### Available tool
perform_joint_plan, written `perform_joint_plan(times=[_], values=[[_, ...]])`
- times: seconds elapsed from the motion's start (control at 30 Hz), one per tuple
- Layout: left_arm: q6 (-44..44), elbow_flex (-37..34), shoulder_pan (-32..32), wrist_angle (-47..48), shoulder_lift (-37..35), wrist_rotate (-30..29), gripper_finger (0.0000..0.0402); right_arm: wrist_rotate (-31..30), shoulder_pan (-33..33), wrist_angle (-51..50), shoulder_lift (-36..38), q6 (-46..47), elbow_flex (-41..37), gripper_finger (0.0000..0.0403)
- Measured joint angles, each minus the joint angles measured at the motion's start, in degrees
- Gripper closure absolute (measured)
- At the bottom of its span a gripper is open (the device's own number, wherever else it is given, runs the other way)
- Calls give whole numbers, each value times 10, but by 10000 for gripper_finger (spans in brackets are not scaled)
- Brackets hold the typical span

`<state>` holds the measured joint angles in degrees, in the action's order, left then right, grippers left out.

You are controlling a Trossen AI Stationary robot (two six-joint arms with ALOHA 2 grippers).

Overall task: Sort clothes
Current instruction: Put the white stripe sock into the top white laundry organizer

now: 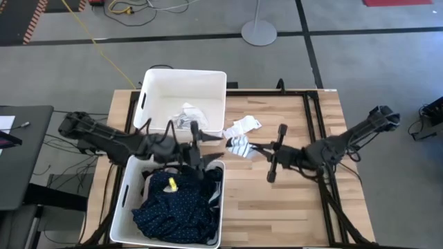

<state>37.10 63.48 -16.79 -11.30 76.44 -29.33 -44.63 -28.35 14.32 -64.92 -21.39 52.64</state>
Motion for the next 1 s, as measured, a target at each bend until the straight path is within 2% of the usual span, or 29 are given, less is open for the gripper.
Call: perform_joint_plan(times=[0.3,0.4,0.7,0.87,1.0], values=[[-7,5,115,-3,0,157,166,149,138,-7,4,-12,0,403],[-20,5,147,-12,0,206,166,172,179,-7,0,-11,0,403],[-24,5,207,-28,0,245,176,263,251,29,-19,10,0,403],[-21,5,229,-22,4,217,209,297,272,45,-33,10,5,403],[-14,5,242,-18,2,226,258,298,285,38,-43,9,18,401]])
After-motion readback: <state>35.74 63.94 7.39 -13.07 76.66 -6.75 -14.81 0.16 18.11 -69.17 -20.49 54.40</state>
